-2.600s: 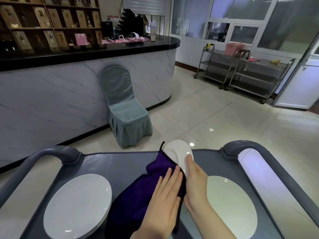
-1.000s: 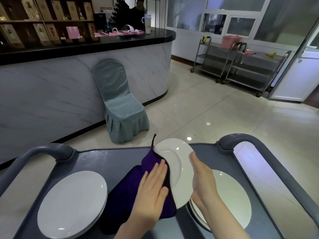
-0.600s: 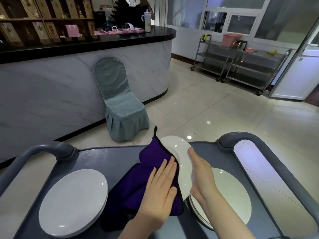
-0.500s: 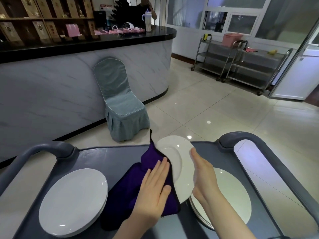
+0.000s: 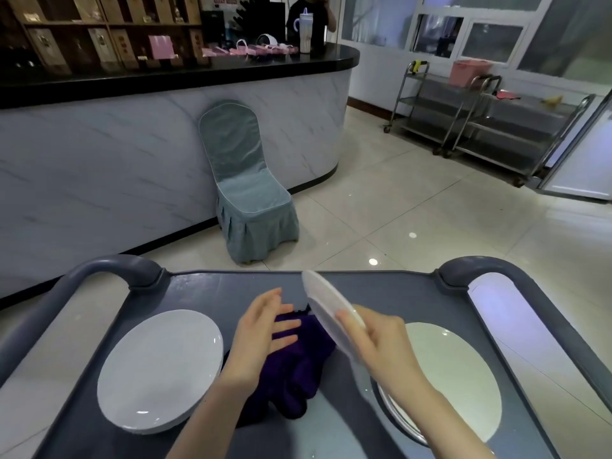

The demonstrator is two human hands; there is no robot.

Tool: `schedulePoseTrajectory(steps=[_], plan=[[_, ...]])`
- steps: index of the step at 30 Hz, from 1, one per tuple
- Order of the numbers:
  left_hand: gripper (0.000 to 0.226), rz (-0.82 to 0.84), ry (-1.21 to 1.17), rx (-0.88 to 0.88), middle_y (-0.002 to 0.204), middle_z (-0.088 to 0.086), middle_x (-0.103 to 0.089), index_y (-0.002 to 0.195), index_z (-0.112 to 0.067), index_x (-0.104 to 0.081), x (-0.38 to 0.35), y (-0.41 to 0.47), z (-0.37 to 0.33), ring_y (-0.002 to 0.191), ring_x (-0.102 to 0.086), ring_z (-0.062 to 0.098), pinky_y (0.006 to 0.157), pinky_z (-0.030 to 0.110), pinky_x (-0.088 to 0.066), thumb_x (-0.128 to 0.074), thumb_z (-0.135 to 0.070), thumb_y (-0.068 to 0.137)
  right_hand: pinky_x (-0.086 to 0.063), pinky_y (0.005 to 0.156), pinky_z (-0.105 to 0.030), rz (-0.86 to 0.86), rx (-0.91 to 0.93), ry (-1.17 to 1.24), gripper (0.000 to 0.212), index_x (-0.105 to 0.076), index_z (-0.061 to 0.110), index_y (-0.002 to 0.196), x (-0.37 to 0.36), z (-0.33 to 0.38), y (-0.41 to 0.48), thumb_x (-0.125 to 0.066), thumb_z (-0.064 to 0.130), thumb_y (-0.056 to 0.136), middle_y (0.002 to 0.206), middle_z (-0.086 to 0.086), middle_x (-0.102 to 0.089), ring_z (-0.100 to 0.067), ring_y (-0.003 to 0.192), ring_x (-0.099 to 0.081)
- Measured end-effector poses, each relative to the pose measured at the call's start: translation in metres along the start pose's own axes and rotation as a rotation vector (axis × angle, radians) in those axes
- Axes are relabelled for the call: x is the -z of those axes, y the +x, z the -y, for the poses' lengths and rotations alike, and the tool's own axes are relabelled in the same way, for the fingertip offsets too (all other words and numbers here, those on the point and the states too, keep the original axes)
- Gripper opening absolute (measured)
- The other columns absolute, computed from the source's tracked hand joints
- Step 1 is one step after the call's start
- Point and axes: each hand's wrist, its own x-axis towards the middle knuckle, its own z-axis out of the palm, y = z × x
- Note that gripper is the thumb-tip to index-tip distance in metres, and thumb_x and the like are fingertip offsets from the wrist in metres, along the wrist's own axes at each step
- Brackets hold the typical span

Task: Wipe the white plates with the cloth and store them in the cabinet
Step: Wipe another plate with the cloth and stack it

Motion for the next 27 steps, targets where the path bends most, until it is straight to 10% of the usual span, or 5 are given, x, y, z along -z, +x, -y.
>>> schedulePoseTrajectory(steps=[8, 12, 16, 20, 27], plan=[[0.031, -0.211, -0.177, 0.107, 0.099, 0.016, -0.074, 0.112, -0.017, -0.066, 0.052, -0.010, -0.008, 0.086, -0.073, 0.030, 0.068, 0.037, -0.059, -0.063, 0.002, 0.087, -0.057, 0.088, -0.029, 0.402, 0.490, -0.433, 0.045, -0.060, 0.020, 0.133, -0.072, 0.013, -0.005, -0.041, 0.047, 0.102, 0.132, 0.009, -0.065, -0.010, 0.119, -0.061], [0.038, -0.319, -0.240, 0.124, 0.107, 0.013, -0.072, 0.116, -0.019, -0.067, 0.095, -0.011, 0.010, 0.095, -0.069, 0.035, 0.073, 0.039, -0.058, -0.059, 0.003, 0.087, -0.009, 0.121, -0.025, 0.602, 0.206, -0.324, 0.059, -0.044, 0.035, 0.147, -0.087, 0.016, 0.015, -0.037, 0.062, 0.095, 0.161, 0.015, -0.024, -0.003, 0.148, -0.018], [0.041, -0.398, -0.226, 0.135, 0.111, 0.006, -0.070, 0.119, -0.025, -0.067, 0.141, -0.009, 0.025, 0.093, -0.065, 0.028, 0.065, 0.034, -0.055, -0.059, 0.000, 0.088, -0.029, 0.111, -0.027, 0.242, -0.169, -0.360, 0.059, -0.041, 0.024, 0.149, -0.115, -0.009, 0.033, -0.060, 0.037, 0.095, 0.150, -0.001, -0.038, -0.019, 0.138, -0.034], [0.041, -0.436, -0.197, 0.141, 0.108, 0.004, -0.070, 0.115, -0.027, -0.068, 0.177, -0.008, 0.038, 0.093, -0.064, 0.028, 0.066, 0.034, -0.053, -0.057, 0.001, 0.088, -0.053, 0.087, -0.033, 0.274, -0.517, 0.040, 0.020, -0.071, 0.031, 0.095, -0.156, -0.005, 0.043, -0.066, 0.013, 0.088, 0.103, -0.001, -0.073, -0.019, 0.096, -0.067], [0.037, -0.495, 0.125, 0.066, 0.101, -0.003, -0.071, 0.110, -0.036, -0.067, 0.239, -0.005, 0.054, 0.097, -0.065, 0.019, 0.081, 0.036, -0.052, -0.071, -0.011, 0.084, -0.044, 0.063, -0.031, 0.259, -0.502, 0.030, 0.016, -0.074, 0.014, 0.084, -0.226, -0.003, 0.039, -0.060, 0.008, 0.079, 0.079, -0.015, -0.070, -0.016, 0.064, -0.052]])
